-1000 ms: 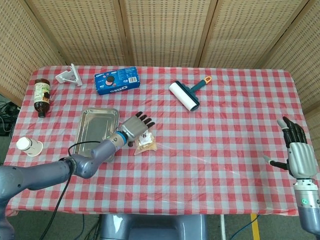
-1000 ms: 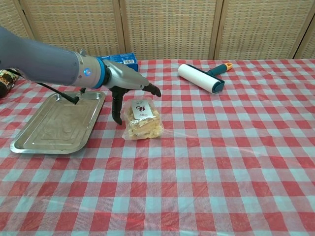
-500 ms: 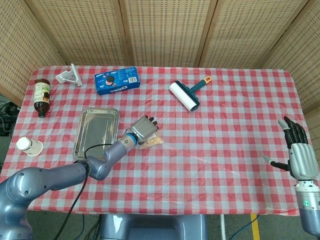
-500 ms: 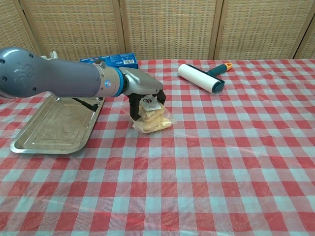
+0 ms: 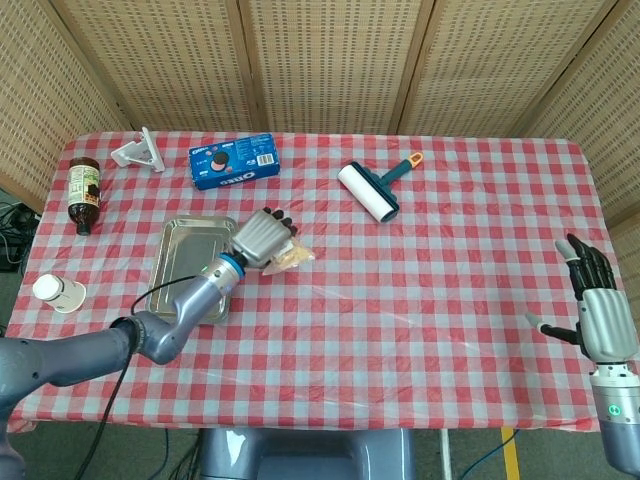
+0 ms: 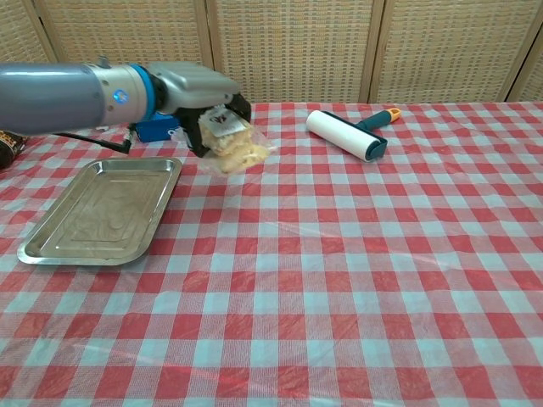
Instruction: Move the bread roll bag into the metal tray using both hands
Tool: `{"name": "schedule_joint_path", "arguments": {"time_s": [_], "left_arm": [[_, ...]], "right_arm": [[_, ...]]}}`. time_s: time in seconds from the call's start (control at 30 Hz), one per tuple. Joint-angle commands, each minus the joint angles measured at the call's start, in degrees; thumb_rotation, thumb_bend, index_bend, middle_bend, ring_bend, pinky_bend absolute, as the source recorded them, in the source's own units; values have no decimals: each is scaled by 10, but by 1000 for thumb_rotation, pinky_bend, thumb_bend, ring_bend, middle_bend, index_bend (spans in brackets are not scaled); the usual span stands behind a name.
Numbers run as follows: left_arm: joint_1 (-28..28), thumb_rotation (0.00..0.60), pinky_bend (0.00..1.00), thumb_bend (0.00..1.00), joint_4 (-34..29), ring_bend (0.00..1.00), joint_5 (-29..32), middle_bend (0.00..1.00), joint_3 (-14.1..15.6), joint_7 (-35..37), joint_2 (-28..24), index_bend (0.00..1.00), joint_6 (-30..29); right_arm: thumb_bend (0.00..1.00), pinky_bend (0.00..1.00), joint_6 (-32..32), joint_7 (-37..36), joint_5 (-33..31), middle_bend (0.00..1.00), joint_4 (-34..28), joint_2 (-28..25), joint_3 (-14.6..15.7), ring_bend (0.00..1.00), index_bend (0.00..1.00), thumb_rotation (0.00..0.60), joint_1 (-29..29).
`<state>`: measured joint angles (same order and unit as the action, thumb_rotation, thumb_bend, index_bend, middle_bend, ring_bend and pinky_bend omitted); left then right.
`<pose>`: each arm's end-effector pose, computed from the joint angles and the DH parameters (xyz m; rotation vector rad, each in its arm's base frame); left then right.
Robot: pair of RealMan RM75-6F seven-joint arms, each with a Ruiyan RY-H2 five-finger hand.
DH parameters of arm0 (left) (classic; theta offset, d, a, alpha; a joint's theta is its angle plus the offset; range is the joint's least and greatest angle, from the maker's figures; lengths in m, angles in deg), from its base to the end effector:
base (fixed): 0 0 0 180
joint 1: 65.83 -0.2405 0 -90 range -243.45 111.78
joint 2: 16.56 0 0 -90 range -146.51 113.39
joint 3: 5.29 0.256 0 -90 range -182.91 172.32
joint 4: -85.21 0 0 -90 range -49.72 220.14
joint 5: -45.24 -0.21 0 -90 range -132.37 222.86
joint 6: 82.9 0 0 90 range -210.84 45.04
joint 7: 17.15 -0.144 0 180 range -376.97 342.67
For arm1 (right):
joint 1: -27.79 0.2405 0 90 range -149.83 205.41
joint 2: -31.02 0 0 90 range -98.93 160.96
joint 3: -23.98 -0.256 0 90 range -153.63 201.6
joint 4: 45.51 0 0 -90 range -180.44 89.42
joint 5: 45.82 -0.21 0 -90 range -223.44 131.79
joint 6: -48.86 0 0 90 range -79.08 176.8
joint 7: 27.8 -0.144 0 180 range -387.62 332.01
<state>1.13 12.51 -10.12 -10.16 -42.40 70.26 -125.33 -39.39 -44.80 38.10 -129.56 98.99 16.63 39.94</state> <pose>-0.0678 0.4249 -0.0145 -2.1290 -0.5158 -0.7182 -0.3006 -0.2376 0.1729 1.2671 -0.9053 1.2512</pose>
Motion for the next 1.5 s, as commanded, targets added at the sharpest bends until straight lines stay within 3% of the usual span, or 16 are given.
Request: {"name": "schedule_joint_path", "arguments": {"time_s": [0.03, 0.3, 0.53, 0.7, 0.77, 0.87, 0.93, 1.0, 1.3, 1.5], "left_arm": [[-40, 600, 300, 410, -51, 212, -25, 267, 11, 14, -61, 490, -38], [-105, 600, 294, 404, -77, 212, -48, 259, 45, 44, -119, 484, -63], [-153, 600, 242, 395, -44, 188, -58, 212, 57, 92, -104, 471, -69], [-169, 600, 140, 368, -14, 145, -69, 170, 53, 121, -82, 432, -60], [-171, 600, 101, 336, -10, 106, -73, 119, 51, 126, -80, 393, -55], [-174, 600, 14, 237, -7, 13, -74, 14, 52, 128, -79, 224, -46], [-174, 600, 0, 175, -6, 0, -67, 0, 52, 125, -81, 84, -33], [-173, 600, 0, 139, -9, 0, -53, 0, 49, 120, -85, 32, -17], [-181, 600, 0, 106, -34, 0, -30, 0, 36, 106, -103, 0, -21], [-224, 600, 0, 109, -93, 0, -53, 0, 16, 138, -128, 0, -104]], "right_arm": [[100, 0, -2, 3, 5, 0, -3, -1, 0, 0, 24, 600, -1], [100, 0, -4, 16, 21, 0, -12, 0, 2, 0, 25, 600, -3], [100, 0, -3, 28, 31, 0, -19, 2, 2, 0, 32, 600, -3], [100, 0, -2, 33, 34, 0, -22, 2, 2, 0, 32, 600, -3], [100, 0, -3, 33, 35, 0, -23, 2, 2, 0, 32, 600, -4], [100, 0, -3, 34, 36, 0, -23, 2, 1, 0, 32, 600, -5], [100, 0, -2, 35, 35, 0, -22, 2, 1, 0, 32, 600, -5], [100, 0, 0, 34, 35, 0, -22, 3, 1, 0, 32, 600, -6], [101, 0, 0, 35, 37, 0, -22, 3, 0, 0, 32, 600, -7], [100, 0, 1, 39, 37, 0, -21, 4, -2, 0, 32, 600, -8]]}}
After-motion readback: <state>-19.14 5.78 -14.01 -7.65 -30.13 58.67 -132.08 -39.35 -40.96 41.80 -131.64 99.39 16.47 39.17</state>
